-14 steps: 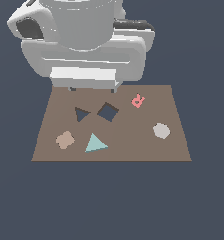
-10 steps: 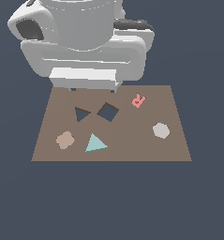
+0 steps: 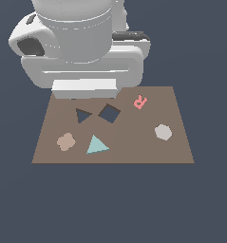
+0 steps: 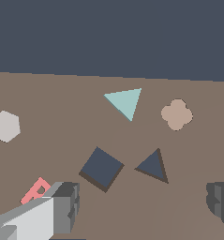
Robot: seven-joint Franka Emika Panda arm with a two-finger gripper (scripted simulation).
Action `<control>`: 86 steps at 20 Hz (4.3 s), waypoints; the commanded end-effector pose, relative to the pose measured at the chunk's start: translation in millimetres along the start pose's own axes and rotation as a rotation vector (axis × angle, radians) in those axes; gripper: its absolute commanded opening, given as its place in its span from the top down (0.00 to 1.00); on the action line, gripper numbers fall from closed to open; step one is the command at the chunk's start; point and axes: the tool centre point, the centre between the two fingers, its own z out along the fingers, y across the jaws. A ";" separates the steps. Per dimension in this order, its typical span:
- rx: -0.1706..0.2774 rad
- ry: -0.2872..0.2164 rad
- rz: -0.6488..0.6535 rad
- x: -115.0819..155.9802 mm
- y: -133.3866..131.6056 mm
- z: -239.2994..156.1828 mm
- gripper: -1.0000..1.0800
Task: Insert a designated object into the corresponding slot on a board.
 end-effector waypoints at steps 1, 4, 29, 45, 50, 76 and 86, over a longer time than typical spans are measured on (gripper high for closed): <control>0.001 -0.001 -0.038 3.4 2.3 6.3 0.04; 0.004 -0.003 -0.096 9.2 5.4 15.7 0.04; 0.024 -0.020 -0.749 80.0 11.5 120.0 0.04; 0.025 -0.023 -0.808 85.9 8.3 142.5 0.04; 0.025 -0.023 -0.809 85.8 8.2 149.0 1.00; 0.026 -0.022 -0.907 81.9 2.4 145.4 1.00; 0.029 -0.018 -1.167 68.7 -10.9 143.8 1.00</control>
